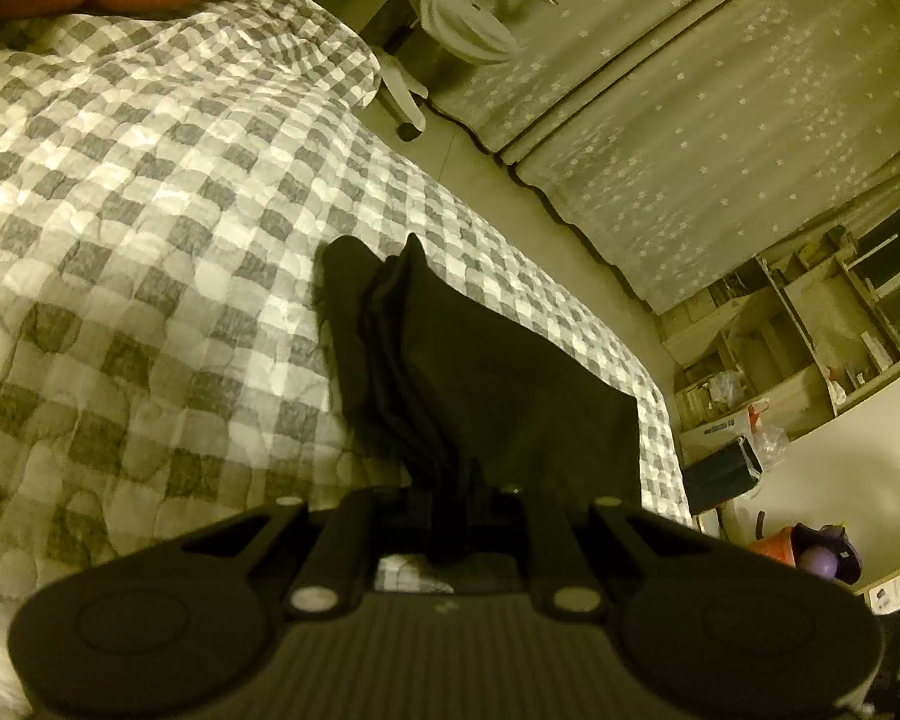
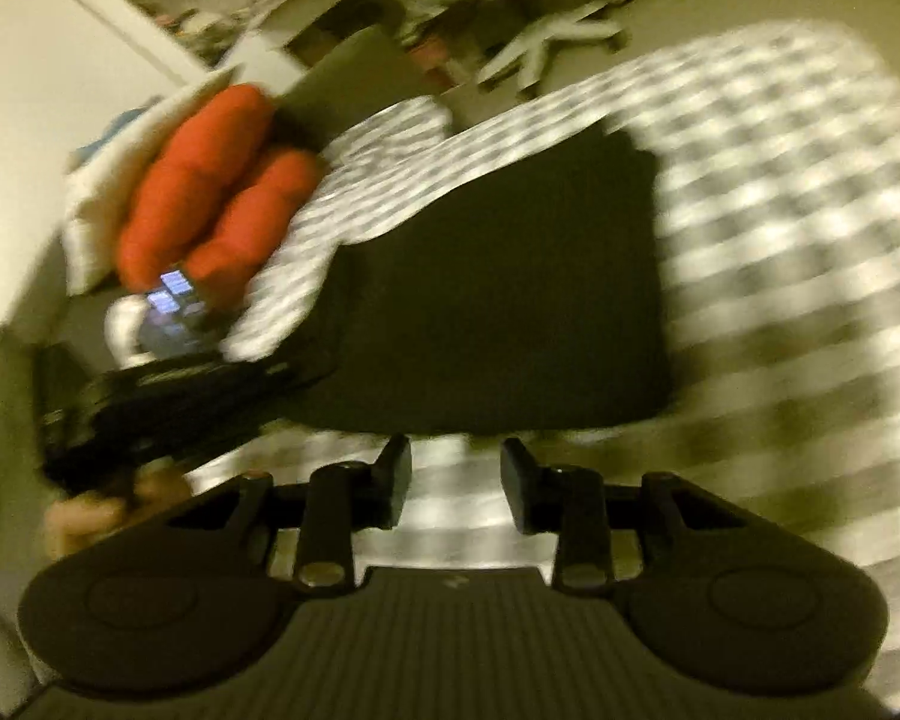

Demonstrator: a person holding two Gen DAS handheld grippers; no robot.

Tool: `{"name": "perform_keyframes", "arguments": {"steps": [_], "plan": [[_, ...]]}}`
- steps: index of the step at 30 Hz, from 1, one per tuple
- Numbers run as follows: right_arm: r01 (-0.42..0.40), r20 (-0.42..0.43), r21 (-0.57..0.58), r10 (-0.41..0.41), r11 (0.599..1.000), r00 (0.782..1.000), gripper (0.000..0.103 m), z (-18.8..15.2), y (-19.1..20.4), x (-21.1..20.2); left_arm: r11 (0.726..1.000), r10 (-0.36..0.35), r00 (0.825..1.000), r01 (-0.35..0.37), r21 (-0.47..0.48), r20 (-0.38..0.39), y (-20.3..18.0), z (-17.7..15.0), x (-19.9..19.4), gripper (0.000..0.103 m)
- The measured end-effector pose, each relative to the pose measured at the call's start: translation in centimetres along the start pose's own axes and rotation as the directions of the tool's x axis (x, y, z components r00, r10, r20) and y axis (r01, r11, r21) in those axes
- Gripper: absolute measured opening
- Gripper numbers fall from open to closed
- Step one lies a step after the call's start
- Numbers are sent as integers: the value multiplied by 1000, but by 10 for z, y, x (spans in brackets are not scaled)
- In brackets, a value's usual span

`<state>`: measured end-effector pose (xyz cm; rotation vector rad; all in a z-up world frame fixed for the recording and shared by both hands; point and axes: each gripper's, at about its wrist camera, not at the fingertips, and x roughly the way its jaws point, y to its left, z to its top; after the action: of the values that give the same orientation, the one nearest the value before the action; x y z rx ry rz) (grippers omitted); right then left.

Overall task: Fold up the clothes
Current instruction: 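Bring the right gripper over the garment toward the left gripper while left holds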

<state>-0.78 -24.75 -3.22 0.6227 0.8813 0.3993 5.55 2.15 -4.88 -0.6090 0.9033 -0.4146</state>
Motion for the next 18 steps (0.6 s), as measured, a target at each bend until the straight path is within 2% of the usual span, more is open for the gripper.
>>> {"name": "perform_keyframes", "arguments": {"steps": [2,4,6,8,12,18], "plan": [[-39,-33,35,40,999,999,48,-4,4,14,1000,-1,1000,1,-1,1,-1,0,0,8],[-31,-14,49,31,998,999,49,-7,8,24,1000,-3,1000,3,-1,5,-2,-1,-1,8],[-35,16,78,34,996,999,61,-7,11,27,1000,-7,1000,7,-5,7,-2,-1,-2,8],[-51,71,161,40,986,997,65,-5,5,24,1000,-11,1000,11,-11,7,-2,-1,-2,8],[-86,153,298,42,951,987,63,-4,-14,17,1000,-21,1000,21,-24,3,-2,1,-4,8],[-11,287,368,-103,930,952,62,0,-23,-3,999,-26,1000,27,-23,6,-3,2,-8,8]]}}
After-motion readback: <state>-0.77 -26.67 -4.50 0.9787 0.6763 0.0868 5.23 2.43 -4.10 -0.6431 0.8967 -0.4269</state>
